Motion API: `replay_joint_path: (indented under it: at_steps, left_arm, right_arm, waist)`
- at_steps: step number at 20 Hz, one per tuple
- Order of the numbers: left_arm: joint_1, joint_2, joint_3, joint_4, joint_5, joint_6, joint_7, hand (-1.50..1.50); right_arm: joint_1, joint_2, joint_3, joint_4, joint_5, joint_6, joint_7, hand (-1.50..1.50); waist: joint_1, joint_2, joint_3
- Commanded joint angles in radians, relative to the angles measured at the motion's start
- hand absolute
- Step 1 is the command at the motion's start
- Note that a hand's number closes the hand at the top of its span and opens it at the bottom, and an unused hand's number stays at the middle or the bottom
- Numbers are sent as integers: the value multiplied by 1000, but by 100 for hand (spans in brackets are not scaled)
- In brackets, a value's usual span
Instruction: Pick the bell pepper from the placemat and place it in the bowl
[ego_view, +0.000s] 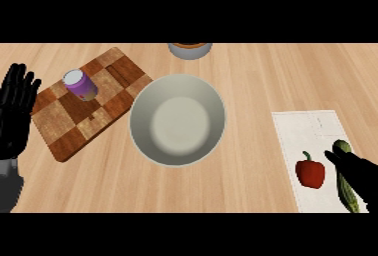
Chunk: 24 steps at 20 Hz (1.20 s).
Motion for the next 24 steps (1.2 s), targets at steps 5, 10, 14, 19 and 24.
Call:
replay_joint_path:
  at_steps: [5,10,14,19,24]
  left_arm:
    - [7,-34,28,-39,-38,-6,25,0]
    - [-69,-58,29,32,-73,-16,44,0]
    - [-65,-64,49,1,-68,-36,58,0]
    - [-32,-86,51,-69,-84,-28,101,0]
    - [-46,-91,88,-45,-105,-50,112,0]
  right_arm:
    - [3,72,-154,44,-102,150,-44,-150]
    - [-75,228,21,155,86,150,-13,-150]
    - [-32,267,-15,236,128,139,-128,-150]
    - [9,270,-86,368,195,117,-284,-150]
    - [-41,305,-155,439,216,157,-369,-150]
  waist:
    - [5,-1,2]
    - [8,1,2]
    - [7,0,2]
    - [6,0,2]
    - [6,0,2]
